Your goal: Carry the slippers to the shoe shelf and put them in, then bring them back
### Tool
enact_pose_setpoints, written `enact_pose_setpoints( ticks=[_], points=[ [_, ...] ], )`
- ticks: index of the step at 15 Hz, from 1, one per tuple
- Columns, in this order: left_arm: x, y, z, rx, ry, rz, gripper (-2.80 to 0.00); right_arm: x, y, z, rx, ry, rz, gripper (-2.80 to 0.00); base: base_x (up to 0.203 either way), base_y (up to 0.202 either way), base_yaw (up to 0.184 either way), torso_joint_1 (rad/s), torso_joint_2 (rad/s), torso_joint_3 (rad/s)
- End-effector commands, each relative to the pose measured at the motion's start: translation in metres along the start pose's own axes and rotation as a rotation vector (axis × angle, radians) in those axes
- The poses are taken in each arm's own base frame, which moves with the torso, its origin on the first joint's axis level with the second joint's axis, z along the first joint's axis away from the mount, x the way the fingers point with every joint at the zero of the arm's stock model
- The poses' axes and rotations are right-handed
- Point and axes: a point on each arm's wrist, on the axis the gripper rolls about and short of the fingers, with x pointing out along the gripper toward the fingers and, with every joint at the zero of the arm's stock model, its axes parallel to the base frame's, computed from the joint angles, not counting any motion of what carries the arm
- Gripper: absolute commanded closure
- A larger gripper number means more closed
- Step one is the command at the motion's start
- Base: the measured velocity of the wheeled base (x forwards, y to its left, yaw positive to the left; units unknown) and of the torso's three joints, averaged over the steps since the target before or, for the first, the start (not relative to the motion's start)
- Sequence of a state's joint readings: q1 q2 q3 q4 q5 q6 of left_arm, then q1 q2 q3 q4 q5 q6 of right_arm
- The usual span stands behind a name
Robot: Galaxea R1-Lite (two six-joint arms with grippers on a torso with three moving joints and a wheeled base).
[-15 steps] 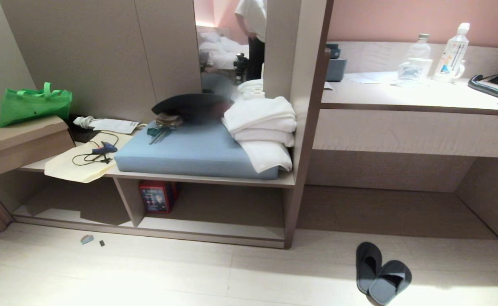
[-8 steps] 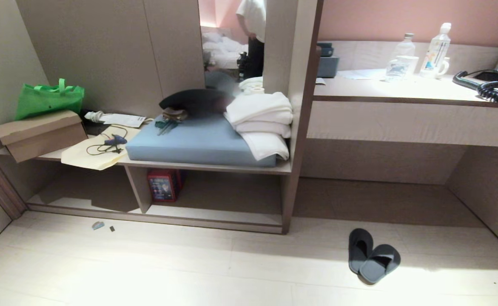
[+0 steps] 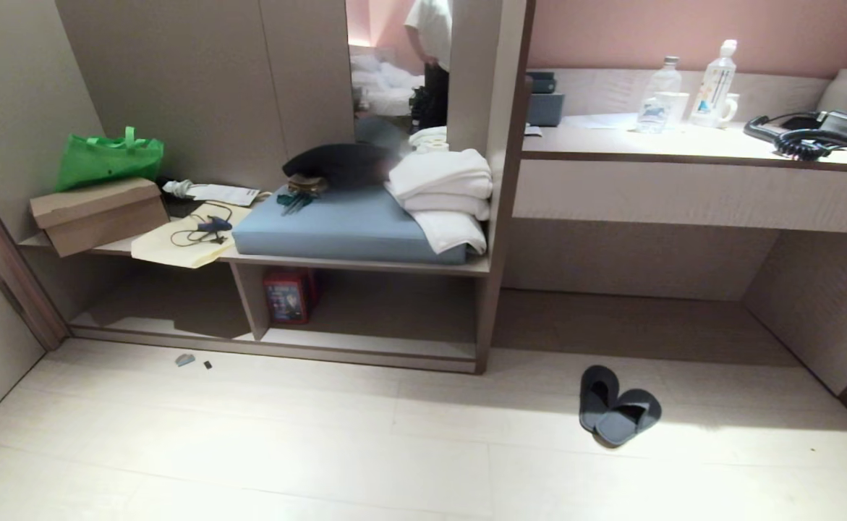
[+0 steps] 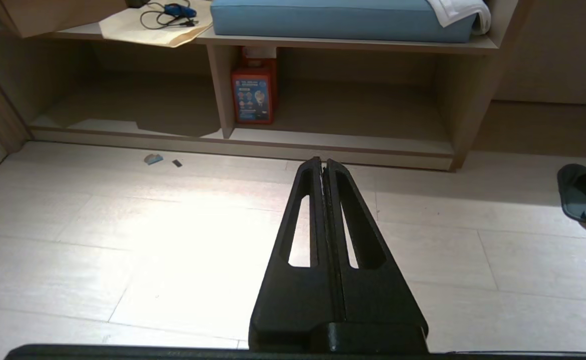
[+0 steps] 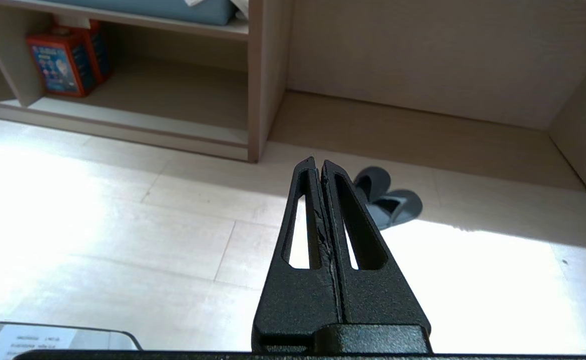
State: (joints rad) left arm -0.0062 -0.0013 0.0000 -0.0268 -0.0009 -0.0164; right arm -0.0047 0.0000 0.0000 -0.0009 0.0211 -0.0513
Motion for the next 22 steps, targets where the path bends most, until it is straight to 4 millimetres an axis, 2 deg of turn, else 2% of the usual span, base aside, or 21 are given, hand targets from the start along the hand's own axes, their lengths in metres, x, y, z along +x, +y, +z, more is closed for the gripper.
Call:
enact_pose_setpoints(
  ticks=[1, 12, 18, 22],
  points=[
    [0.0006, 0.0000, -0.0020, 0.000, 0.008, -0.001, 0.00, 0.0000, 0.0000, 0.0001, 0.001, -0.001, 0.000, 0.00, -0.192, 0.000, 0.000, 0.002, 0.00, 0.004],
    [0.0006, 0.0000, -0.0020, 0.000, 0.008, -0.001, 0.00, 0.0001, 0.0000, 0.0001, 0.006, 0.001, -0.001, 0.00, -0.186, 0.000, 0.001, 0.003, 0.00, 0.003],
    [0.0006, 0.0000, -0.0020, 0.000, 0.008, -0.001, 0.00, 0.0001, 0.0000, 0.0001, 0.005, 0.001, -0.001, 0.00, 0.000, 0.000, 0.000, 0.000, 0.00, 0.000],
    [0.0006, 0.0000, -0.0020, 0.000, 0.008, -0.001, 0.00, 0.0000, 0.0000, 0.0001, 0.005, -0.001, -0.001, 0.00, 0.001, 0.175, 0.000, 0.002, 0.00, 0.001]
  ],
)
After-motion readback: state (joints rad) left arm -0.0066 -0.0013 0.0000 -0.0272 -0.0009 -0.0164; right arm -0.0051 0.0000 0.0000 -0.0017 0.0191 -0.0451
